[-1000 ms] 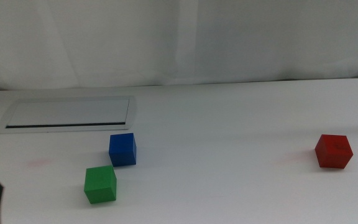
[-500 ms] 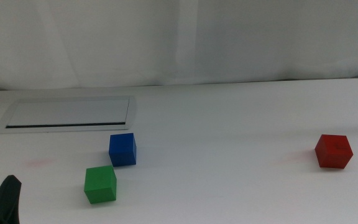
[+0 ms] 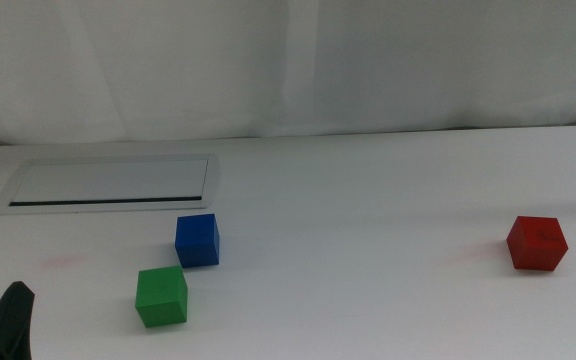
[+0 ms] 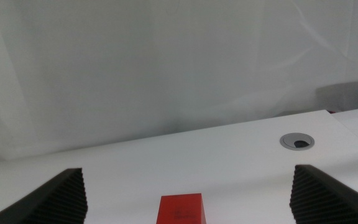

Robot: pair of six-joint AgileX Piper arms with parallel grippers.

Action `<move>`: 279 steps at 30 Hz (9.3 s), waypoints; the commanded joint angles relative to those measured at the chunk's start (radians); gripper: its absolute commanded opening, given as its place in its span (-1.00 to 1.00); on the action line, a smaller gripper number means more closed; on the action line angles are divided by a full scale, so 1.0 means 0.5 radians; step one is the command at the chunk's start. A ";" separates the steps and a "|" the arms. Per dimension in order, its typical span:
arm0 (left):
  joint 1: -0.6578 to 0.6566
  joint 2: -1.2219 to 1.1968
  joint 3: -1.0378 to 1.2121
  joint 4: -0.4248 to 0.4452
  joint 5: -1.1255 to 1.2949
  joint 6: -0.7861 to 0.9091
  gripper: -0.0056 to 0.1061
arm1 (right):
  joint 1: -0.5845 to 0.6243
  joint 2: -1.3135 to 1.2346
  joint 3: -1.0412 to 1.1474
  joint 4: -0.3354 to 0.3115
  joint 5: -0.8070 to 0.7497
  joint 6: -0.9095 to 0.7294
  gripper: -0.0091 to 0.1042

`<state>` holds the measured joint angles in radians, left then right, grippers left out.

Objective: Stack red cubes first, then green, then blue cubes in a specific spot.

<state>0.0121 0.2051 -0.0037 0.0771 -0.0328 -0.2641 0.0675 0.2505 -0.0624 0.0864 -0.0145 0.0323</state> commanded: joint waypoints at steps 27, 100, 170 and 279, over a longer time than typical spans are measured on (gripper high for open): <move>-0.001 -0.004 0.080 -0.013 -0.033 -0.010 0.76 | -0.018 0.886 -1.460 -0.101 1.337 -0.030 0.70; -0.001 -0.004 0.080 -0.013 -0.034 0.018 0.70 | 0.042 3.219 -2.093 -0.017 1.376 -0.009 0.39; -0.001 -0.004 0.080 -0.013 -0.034 0.018 0.67 | 2.117 3.179 -2.259 -0.592 1.538 2.036 -0.88; -0.095 -0.004 -0.528 -0.052 0.781 -0.131 0.67 | 0.620 1.421 -2.261 0.192 2.166 -0.758 0.96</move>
<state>-0.0235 0.2051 -0.2302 0.0684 0.2660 -0.3313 0.3822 0.9643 -1.1906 0.1936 1.0881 -0.3218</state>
